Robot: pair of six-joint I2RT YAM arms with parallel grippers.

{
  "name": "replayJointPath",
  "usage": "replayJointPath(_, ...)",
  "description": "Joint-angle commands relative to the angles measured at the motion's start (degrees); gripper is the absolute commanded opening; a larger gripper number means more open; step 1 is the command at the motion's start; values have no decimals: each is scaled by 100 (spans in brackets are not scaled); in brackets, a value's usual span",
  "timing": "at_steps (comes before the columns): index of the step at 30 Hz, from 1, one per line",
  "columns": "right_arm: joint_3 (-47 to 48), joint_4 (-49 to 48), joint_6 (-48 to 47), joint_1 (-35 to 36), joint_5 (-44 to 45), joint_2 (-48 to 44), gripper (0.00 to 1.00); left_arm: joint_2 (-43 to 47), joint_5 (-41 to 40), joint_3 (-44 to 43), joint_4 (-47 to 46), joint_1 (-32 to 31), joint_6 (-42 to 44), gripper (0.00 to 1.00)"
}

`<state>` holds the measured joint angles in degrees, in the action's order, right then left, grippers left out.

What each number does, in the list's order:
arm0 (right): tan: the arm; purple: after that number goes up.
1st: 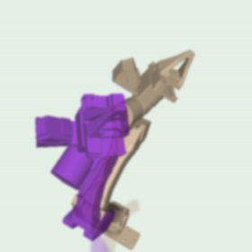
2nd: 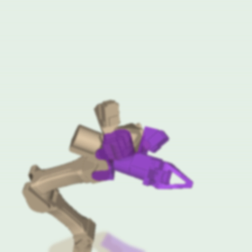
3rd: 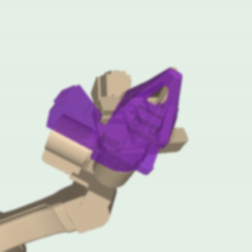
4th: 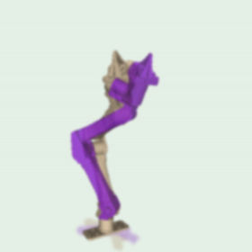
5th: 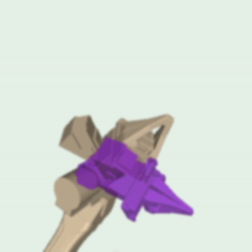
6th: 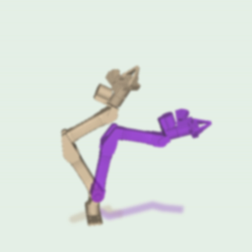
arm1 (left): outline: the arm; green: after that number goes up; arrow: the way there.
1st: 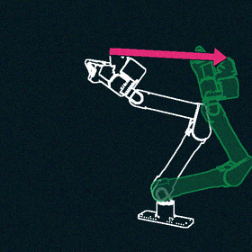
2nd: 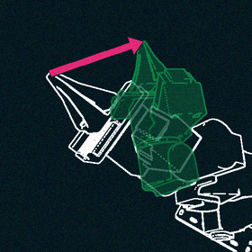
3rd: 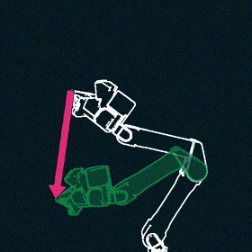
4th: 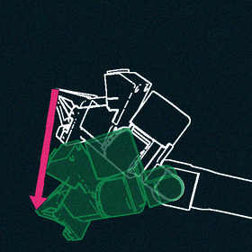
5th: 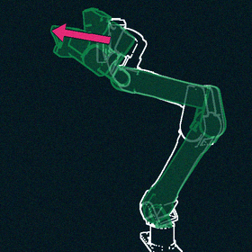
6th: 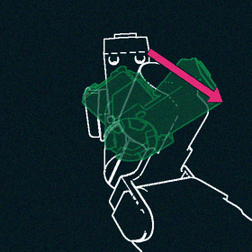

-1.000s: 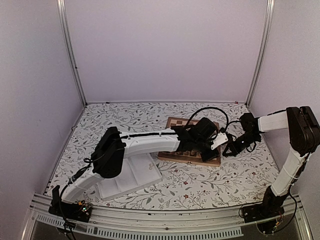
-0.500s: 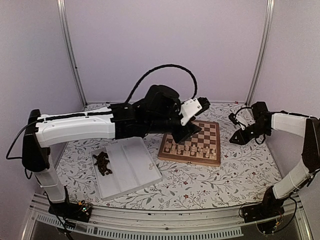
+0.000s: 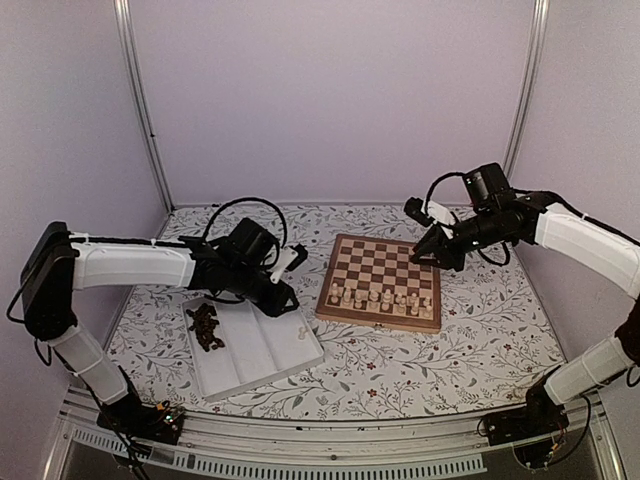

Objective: Set up the chess pieces on the board
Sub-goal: Pick up the chess piece from the storage box.

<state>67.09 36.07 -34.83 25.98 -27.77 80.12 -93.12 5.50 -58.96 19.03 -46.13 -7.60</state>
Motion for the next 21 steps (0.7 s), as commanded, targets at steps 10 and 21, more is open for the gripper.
replayJointPath(10,337,41,24,518,216,602,28,-332,-511,272,-230,-660,-1155,32)
replayJointPath(21,133,-55,55,514,269,560,28,-929,-695,-3,-71,-792,-1178,32)
